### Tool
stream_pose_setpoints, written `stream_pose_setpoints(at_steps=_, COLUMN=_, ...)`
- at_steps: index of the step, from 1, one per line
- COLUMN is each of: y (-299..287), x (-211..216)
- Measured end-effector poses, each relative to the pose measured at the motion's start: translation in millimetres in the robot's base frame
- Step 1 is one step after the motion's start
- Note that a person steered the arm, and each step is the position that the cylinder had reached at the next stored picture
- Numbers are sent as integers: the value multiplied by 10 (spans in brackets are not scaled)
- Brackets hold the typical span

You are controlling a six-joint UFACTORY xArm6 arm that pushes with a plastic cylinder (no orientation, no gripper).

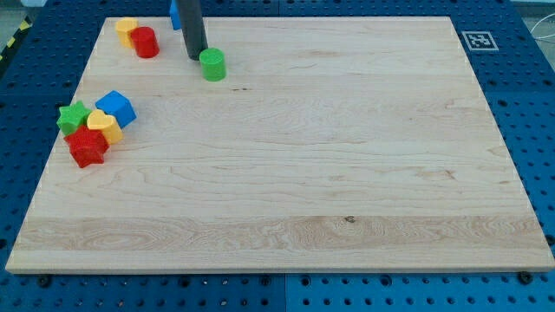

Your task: Nudge the yellow hexagon to the top left

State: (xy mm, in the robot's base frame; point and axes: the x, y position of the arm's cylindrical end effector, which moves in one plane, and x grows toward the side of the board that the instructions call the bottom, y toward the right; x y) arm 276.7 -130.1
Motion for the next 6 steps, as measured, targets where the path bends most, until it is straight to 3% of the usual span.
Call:
stream_pose_setpoints(at_steps=3, y=-895, x=-558)
stream_pose_setpoints(at_steps=6, y=-1674, x=-753)
